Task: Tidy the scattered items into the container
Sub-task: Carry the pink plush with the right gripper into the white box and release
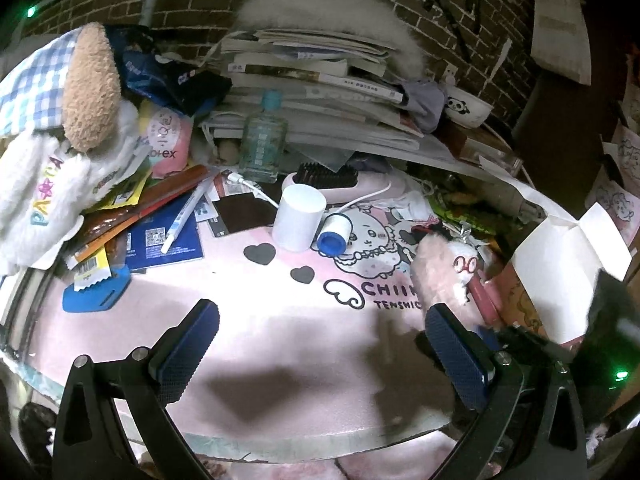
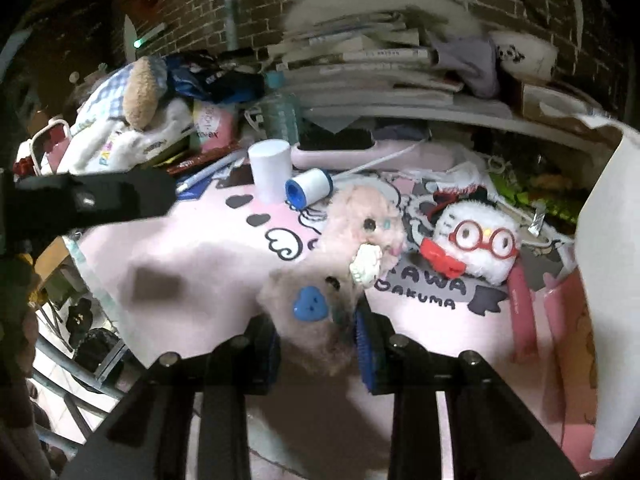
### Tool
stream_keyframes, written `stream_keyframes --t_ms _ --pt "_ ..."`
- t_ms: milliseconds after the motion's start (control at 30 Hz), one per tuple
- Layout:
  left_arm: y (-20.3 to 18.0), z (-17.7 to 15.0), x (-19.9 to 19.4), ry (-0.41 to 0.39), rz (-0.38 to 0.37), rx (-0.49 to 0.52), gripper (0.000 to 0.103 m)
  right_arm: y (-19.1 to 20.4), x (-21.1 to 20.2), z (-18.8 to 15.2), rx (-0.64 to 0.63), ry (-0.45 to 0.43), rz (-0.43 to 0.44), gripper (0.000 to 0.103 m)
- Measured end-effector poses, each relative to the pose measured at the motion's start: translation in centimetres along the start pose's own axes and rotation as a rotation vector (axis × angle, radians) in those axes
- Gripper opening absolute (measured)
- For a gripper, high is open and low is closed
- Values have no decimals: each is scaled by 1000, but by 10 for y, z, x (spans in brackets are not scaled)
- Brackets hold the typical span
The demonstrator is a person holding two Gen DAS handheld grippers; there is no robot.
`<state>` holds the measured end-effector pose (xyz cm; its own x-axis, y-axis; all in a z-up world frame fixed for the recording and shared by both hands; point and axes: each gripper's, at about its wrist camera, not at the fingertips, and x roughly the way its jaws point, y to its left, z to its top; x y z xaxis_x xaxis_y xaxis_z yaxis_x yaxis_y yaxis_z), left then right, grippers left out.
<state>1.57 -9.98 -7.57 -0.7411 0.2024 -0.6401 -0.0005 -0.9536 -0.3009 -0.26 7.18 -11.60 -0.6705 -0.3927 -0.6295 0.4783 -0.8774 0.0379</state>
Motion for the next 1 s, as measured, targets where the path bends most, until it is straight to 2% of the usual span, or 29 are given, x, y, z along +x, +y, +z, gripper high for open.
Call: stream_keyframes --t_ms 333,533,700,833,1000 --pt "1 1 -3 -10 -4 2 103 3 -49 38 -51 -104 -11 28" --pt "-7 4 1 -6 -22 21 103 -17 -79 61 -81 -126 -94 28" --pt "-19 7 4 1 -38 43 103 -51 -106 69 -84 -149 -189 28" --pt "-27 8 9 12 -35 68 103 -92 -123 69 -42 -114 -260 28" --pt "-30 8 16 27 -51 68 103 -143 -137 66 25 -20 -321 28"
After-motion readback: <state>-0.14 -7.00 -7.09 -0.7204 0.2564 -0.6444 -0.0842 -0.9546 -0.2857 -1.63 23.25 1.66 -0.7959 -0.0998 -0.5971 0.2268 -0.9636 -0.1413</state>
